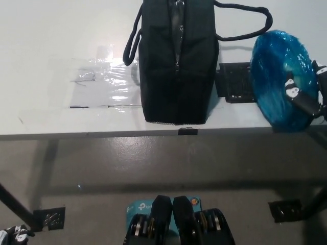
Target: The robot uses its right hand to pick up a stack of plates kept in the middle of the desk and put it inside a bag kept next to it
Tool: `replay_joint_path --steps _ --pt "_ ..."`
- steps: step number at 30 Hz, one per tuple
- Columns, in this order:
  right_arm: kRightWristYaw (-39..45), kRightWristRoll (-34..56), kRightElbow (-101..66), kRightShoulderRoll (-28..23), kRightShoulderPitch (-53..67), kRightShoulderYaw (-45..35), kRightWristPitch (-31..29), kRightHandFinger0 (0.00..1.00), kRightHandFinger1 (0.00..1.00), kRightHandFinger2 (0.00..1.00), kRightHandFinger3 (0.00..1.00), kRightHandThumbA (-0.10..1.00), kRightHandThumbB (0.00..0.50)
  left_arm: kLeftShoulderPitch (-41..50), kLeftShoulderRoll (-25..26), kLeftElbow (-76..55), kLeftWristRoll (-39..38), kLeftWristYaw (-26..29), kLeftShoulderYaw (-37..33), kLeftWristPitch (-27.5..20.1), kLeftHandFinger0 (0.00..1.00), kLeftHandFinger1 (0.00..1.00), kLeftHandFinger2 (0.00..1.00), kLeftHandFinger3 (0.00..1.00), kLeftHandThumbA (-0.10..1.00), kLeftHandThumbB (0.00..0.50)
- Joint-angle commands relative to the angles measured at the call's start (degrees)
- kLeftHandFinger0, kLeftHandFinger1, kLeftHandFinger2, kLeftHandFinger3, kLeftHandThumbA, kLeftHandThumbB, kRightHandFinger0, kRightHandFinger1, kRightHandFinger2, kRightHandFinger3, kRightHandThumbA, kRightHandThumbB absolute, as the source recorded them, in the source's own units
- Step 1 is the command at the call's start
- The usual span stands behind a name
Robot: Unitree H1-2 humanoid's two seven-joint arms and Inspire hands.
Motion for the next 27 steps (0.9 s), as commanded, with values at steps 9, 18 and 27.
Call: replay_joint_path --steps 9,18,27 --pt "1.9 4.9 4.2 7.0 -23.9 -14.0 6.0 0.0 0.0 0.0 0.14 -0.1 0.192 0.7 1.1 -2.4 -0.7 0.2 1.0 -0.4 0.0 0.02 0.18 0.2 0.2 0.5" --pt "2.8 1.5 6.0 6.6 -32.5 -15.0 6.0 0.0 0.0 0.07 0.17 -0.1 0.285 0.6 1.4 -2.6 -0.9 -0.2 0.9 -0.3 0.0 0.03 0.18 0.2 0.22 0.5" --pt "1.5 -3.0 5.2 4.0 -37.8 -12.3 6.0 0.0 0.0 0.0 0.01 -0.1 0.281 1.6 1.5 -3.1 -0.9 -0.2 1.1 0.3 0.0 0.04 0.19 0.2 0.21 0.5"
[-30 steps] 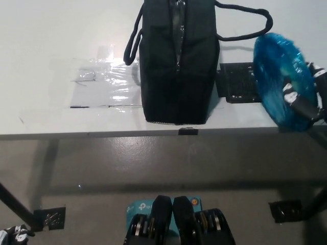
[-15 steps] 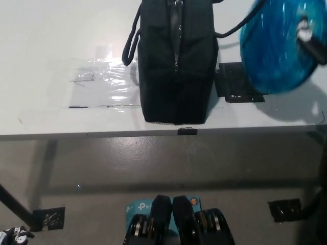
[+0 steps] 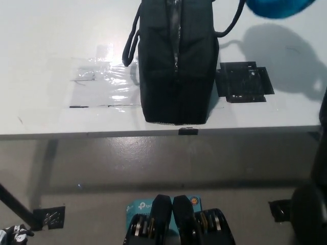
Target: The robot uses its right hand to pick up a stack of plates kept in the middle of the desk and put it inside a bag kept next to it
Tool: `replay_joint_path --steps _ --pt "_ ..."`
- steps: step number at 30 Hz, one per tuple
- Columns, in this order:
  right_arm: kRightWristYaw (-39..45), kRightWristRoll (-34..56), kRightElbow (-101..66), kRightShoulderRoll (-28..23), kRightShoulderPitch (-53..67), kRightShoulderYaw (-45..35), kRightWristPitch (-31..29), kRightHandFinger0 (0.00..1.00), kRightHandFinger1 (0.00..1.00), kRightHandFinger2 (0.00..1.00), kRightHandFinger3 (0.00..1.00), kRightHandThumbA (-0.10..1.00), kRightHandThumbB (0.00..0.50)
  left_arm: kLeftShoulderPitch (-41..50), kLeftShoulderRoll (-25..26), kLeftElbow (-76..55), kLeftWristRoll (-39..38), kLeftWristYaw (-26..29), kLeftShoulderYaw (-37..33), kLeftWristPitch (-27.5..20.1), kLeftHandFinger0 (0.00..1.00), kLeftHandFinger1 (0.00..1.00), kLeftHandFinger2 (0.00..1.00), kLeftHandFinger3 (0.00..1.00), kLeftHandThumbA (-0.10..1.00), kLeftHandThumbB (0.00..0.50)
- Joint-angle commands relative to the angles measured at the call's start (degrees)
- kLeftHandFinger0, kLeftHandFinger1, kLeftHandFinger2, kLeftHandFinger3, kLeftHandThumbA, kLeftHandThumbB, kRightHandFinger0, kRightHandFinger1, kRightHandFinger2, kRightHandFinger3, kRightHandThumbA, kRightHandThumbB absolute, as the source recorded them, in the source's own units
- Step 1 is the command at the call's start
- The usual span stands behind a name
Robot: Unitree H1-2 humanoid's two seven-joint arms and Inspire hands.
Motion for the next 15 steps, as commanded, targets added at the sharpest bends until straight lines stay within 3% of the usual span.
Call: replay_joint_path --steps 1,4,8,9,11,12,15 --pt "-0.4 -2.4 -2.2 -2.7 -6.2 1.1 -0.3 0.0 0.0 0.0 0.0 -0.1 0.28 0.9 1.5 -1.8 -0.6 -0.2 0.7 0.2 0.0 0.05 0.19 0.2 0.2 0.5" --pt "-0.4 -2.4 -1.5 -2.2 -8.6 -0.3 -0.3 0.0 0.0 0.0 0.0 -0.1 0.273 0.8 1.6 -1.1 -0.5 -0.2 0.7 -0.4 0.0 0.05 0.21 0.21 0.21 0.5" --pt "-0.3 -1.8 -1.1 -2.7 -9.9 2.1 -0.3 0.0 0.0 0.0 0.01 -0.1 0.311 0.5 1.7 0.1 -0.4 -0.4 0.4 -0.7 0.0 0.05 0.19 0.22 0.24 0.5" --pt "-0.3 -2.3 -1.0 -2.1 -10.2 2.2 -0.3 0.0 0.0 0.0 0.06 -0.1 0.31 0.6 1.7 -0.4 -0.5 -0.6 0.4 -0.7 0.0 0.04 0.19 0.21 0.23 0.5" --pt "-0.9 -2.9 -0.7 -2.3 -10.2 3.4 -0.3 0.0 0.0 0.0 0.04 -0.1 0.365 1.0 1.5 -1.0 -0.4 -0.4 0.3 -0.4 0.0 0.04 0.19 0.2 0.24 0.5" --pt "-0.8 -3.9 0.3 -1.7 -10.7 4.5 -0.3 0.0 0.0 0.0 0.0 -0.1 0.313 1.1 1.4 -1.5 -0.1 -0.1 0.2 0.0 0.0 0.05 0.19 0.2 0.22 0.5" --pt "-0.7 -5.2 2.3 -0.3 -11.9 5.6 -0.3 0.0 0.0 0.0 0.0 -0.1 0.336 1.2 1.4 -1.5 0.0 -0.1 0.2 -0.1 0.0 0.06 0.22 0.23 0.21 0.5"
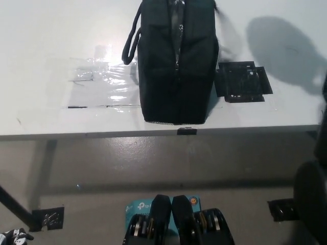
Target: The robot uses its right hand to pick up a stack of plates kept in the middle of the desk and put it inside a bag kept next to it
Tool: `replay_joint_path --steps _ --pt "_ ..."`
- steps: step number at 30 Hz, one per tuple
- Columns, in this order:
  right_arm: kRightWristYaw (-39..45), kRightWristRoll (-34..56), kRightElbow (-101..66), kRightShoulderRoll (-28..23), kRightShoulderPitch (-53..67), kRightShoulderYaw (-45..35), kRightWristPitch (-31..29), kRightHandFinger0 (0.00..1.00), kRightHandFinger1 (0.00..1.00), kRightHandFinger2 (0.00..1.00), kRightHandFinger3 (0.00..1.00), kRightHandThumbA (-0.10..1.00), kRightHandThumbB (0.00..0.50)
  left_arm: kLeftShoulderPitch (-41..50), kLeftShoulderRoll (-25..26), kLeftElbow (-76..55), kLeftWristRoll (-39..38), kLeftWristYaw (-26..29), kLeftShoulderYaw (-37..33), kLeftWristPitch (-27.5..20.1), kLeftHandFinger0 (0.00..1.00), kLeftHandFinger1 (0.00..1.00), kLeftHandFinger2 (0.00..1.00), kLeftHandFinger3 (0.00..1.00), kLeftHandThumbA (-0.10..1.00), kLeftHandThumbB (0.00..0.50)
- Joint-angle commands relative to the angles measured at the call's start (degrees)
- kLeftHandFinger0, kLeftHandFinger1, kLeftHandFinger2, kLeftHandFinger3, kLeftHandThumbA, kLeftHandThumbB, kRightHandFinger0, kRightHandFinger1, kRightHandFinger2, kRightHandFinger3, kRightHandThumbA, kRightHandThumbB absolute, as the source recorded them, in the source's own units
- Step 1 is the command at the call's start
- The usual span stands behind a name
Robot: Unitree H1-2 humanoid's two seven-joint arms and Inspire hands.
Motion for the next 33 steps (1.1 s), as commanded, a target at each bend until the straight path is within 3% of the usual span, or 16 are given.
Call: replay_joint_path --steps 1,3,5,10,13,18,20,21,25,26,28,29,31,33 --pt "-1.1 -2.3 1.0 1.0 -6.6 1.6 -0.3 0.0 0.0 0.0 0.0 -0.1 0.339 0.3 1.4 -1.5 0.1 -0.1 0.1 -0.2 0.0 0.06 0.22 0.22 0.21 0.5" --pt "-1.8 -3.2 2.7 1.2 -7.1 3.2 -0.3 0.0 0.0 0.0 0.0 -0.1 0.352 0.0 1.2 -0.9 -0.1 0.0 0.2 -0.2 0.0 0.06 0.2 0.22 0.2 0.5" --pt "-1.8 -5.4 4.2 1.1 -7.4 6.4 -0.3 0.0 0.0 0.0 0.03 -0.1 0.33 -0.1 1.2 -0.5 -0.6 -0.5 0.3 -1.0 0.0 0.03 0.17 0.19 0.2 0.5" --pt "-2.6 -6.5 5.9 2.6 -7.2 8.8 -0.3 0.0 0.0 0.0 0.06 -0.1 0.324 -0.4 1.2 -0.2 -0.6 -0.7 0.2 -0.9 0.0 0.05 0.19 0.19 0.17 0.5" --pt "-3.3 -6.4 5.9 3.2 -5.7 10.2 -0.3 0.0 0.0 0.0 0.0 -0.1 0.337 0.2 1.0 0.4 -0.6 -0.7 0.2 -1.0 0.0 0.06 0.21 0.21 0.16 0.5" --pt "-5.1 -6.9 8.6 4.1 -4.8 12.4 -0.3 0.0 0.0 0.01 0.01 -0.1 0.387 1.0 0.7 -1.2 -0.1 0.0 -0.1 0.8 0.0 0.07 0.21 0.23 0.14 0.5" --pt "-6.1 -6.5 9.3 4.0 -4.8 12.9 -0.3 0.0 0.0 0.05 0.05 -0.1 0.405 0.9 0.7 -1.0 -0.1 -0.1 -0.1 0.7 0.0 0.06 0.2 0.22 0.14 0.5" --pt "-7.4 -6.1 10.8 4.5 -4.5 13.0 -0.3 0.0 0.0 0.18 0.13 -0.1 0.41 1.1 0.6 -0.6 -0.4 0.0 0.1 0.6 0.0 0.05 0.21 0.25 0.14 0.5" --pt "-8.5 -7.5 13.1 5.4 -3.9 12.5 -0.3 0.0 0.0 0.22 0.19 -0.1 0.403 1.8 0.2 -0.6 -0.3 -0.3 -0.1 -0.1 0.0 0.05 0.22 0.24 0.12 0.5" --pt "-9.2 -8.1 14.6 5.7 -4.2 12.3 -0.3 0.0 0.0 0.18 0.2 -0.1 0.387 1.8 0.1 -0.5 -0.6 -0.4 0.0 -0.2 0.0 0.05 0.21 0.23 0.11 0.5" --pt "-10.4 -8.5 16.8 5.9 -4.9 12.8 -0.3 0.0 0.0 0.01 0.15 -0.1 0.369 1.5 0.2 0.4 -0.6 -0.4 0.0 -1.0 0.0 0.04 0.19 0.21 0.14 0.5" --pt "-10.5 -8.5 16.8 6.0 -4.6 12.8 -0.3 0.0 0.0 0.0 0.15 -0.1 0.365 1.9 0.1 0.3 -0.5 -0.4 0.0 -1.0 0.0 0.04 0.19 0.21 0.14 0.5" --pt "-11.9 -9.1 19.3 6.4 -5.8 13.0 -0.3 0.0 0.0 0.0 0.15 -0.1 0.341 1.8 0.2 0.5 -0.4 -0.3 0.0 -1.2 0.0 0.04 0.18 0.2 0.15 0.5" --pt "-13.3 -9.7 22.0 7.1 -6.9 12.9 -0.3 0.0 0.0 0.15 0.28 -0.1 0.338 2.4 0.0 0.0 -0.4 -0.5 -0.1 -1.2 0.0 0.05 0.19 0.21 0.14 0.5"
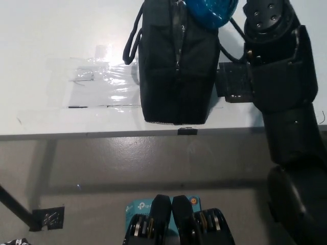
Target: The robot uses its right hand to pick up a stack of plates kept in the middle of the desk and put it inside a bag kept next to it
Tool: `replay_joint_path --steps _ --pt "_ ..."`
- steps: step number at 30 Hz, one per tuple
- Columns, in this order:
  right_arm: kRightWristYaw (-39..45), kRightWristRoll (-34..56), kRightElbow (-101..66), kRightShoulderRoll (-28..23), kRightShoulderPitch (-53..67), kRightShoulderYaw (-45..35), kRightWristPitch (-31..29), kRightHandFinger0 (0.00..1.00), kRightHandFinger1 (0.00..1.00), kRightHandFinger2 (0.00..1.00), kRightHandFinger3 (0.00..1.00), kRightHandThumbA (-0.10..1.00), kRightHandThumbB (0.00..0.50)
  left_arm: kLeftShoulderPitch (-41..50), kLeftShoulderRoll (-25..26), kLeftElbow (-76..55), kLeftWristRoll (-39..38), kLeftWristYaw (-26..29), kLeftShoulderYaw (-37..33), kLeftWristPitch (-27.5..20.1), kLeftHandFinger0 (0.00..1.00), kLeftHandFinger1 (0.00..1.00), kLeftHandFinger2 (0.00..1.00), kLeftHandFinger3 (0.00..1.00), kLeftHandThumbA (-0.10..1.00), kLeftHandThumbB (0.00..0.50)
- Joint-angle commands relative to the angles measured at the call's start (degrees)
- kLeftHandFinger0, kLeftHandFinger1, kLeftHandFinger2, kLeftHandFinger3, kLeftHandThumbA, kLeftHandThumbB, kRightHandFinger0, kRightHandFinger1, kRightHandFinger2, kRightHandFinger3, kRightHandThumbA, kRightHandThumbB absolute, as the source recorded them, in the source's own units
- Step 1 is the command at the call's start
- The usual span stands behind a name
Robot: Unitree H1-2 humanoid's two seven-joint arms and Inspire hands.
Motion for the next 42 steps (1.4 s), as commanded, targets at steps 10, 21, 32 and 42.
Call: replay_joint_path --steps 10,21,32,42 --pt "-6.4 -8.1 12.9 3.5 -13.5 -1.9 -0.4 0.0 0.0 0.34 0.43 -0.1 0.243 1.8 0.3 -1.2 -0.3 -0.7 -0.1 -1.3 0.0 0.04 0.19 0.22 0.06 0.5" --pt "-10.7 -11.6 27.1 7.8 -26.7 -3.1 -0.4 0.0 0.0 0.37 0.61 -0.1 0.06 2.1 -0.6 -0.4 0.1 -0.4 -0.5 -1.1 0.0 0.0 0.19 0.23 0.06 0.5" --pt "-8.3 -19.7 26.3 8.3 -22.5 -8.6 -0.4 0.0 0.0 0.34 0.62 -0.1 0.0 2.0 -1.1 -0.4 0.1 -0.4 -0.7 -2.1 0.0 0.01 0.15 0.2 0.0 0.5" --pt "-6.4 -24.1 20.3 9.1 -14.0 -11.4 -0.4 0.0 0.0 0.31 0.44 -0.1 0.0 1.4 -1.6 0.4 0.1 0.0 -0.7 -2.2 0.0 0.02 0.16 0.21 -0.03 0.5"
